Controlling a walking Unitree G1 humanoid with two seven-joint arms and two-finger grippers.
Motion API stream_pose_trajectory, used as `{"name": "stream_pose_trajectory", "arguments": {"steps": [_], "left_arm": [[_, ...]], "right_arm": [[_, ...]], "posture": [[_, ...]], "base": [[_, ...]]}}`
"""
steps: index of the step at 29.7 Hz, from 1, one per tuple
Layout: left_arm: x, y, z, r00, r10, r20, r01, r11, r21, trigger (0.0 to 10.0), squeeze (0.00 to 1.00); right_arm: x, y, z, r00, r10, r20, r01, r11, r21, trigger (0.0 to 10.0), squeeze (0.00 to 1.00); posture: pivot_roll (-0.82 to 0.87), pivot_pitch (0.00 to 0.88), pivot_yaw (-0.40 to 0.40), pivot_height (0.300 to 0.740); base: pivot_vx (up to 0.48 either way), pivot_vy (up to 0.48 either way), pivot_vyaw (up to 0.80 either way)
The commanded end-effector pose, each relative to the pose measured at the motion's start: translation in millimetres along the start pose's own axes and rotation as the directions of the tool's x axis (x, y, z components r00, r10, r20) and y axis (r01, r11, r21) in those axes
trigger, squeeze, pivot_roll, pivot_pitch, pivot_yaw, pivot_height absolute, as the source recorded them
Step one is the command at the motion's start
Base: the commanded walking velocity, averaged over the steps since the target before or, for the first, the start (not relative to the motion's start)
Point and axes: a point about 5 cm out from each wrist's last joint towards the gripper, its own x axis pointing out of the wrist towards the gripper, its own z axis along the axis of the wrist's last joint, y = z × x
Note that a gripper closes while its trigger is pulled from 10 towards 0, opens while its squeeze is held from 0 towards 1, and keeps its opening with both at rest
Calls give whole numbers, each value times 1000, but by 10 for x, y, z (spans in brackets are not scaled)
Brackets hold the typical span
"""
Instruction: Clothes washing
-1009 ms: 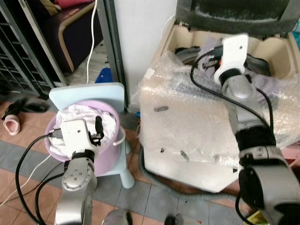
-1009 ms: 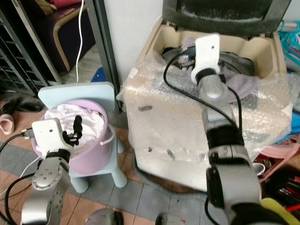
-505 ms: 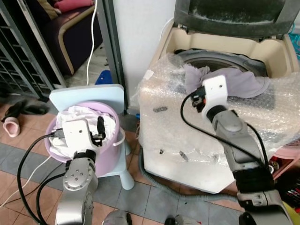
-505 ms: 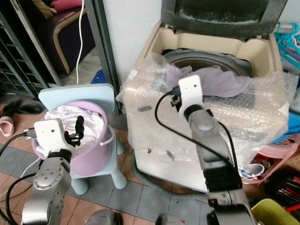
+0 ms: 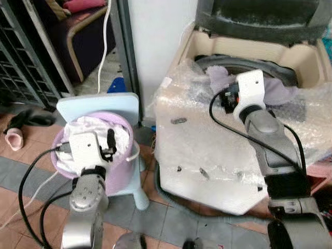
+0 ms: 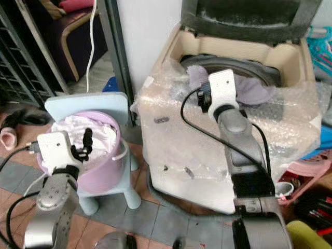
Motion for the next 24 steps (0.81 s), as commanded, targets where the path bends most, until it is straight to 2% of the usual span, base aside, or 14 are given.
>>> {"name": "stream_pose_trajectory", "arguments": {"steps": [1, 2, 4, 7, 9, 10, 13, 17, 18, 20, 24], "left_arm": [[1, 34, -3, 1000, 27, -6, -27, 1000, 8, 10000, 0], [-19, 38, -6, 999, 32, -2, -32, 999, -4, 10000, 0], [-28, 32, -6, 1000, 31, 1, -31, 999, -5, 10000, 0], [-30, 28, -13, 999, 33, -2, -33, 999, 2, 10000, 0], [-27, 39, -9, 999, 34, -4, -34, 999, 3, 10000, 0], [-27, 46, -7, 999, 32, -6, -32, 999, 4, 10000, 0], [-22, 44, -8, 1000, 28, -9, -28, 1000, 4, 10000, 0], [2, 11, -22, 1000, 12, -21, -12, 1000, 2, 10000, 0], [11, 2, -23, 1000, 8, -20, -9, 1000, -5, 10000, 0], [15, 0, -22, 1000, 12, -21, -13, 1000, -10, 10000, 0], [16, 12, -14, 1000, 18, -18, -18, 1000, -8, 10000, 0]], "right_arm": [[55, -304, 345, 980, -141, 137, 143, 990, -1, 10000, 1000], [55, -350, 286, 986, -139, 94, 142, 990, -27, 10000, 1000], [18, -305, 150, 993, -111, 36, 113, 993, -43, 10000, 1000], [-200, -65, -286, 993, -21, -118, 15, 999, -49, 10000, 1000], [-401, 111, -435, 989, 31, -144, -36, 999, -34, 10000, 1000], [-523, 214, -459, 991, 62, -120, -67, 997, -39, 10000, 1000], [-621, 299, -482, 991, 91, -94, -97, 993, -64, 10000, 1000], [-728, 388, -483, 993, 111, -42, -111, 994, -5, 10000, 1000], [-774, 428, -426, 990, 137, 5, -138, 990, 12, 10000, 1000], [-837, 489, -346, 983, 171, 66, -172, 985, 18, 10000, 1000], [-908, 570, -264, 973, 199, 119, -203, 979, 26, 10000, 1000]], "posture": [[8, 35, 32, 740], [13, 36, 21, 740], [12, 38, 21, 740], [13, 41, 21, 740], [11, 45, 26, 740], [6, 47, 33, 740], [3, 48, 35, 740], [-7, 49, 40, 740], [-9, 47, 41, 740], [-9, 46, 41, 740], [-1, 42, 41, 740]], "base": [[0, 0, 0], [0, 0, 0], [0, 0, 0], [0, 0, 0], [0, 0, 0], [0, 0, 0], [0, 0, 0], [0, 0, 0], [0, 0, 0], [0, 480, 0], [0, 480, 0]]}}
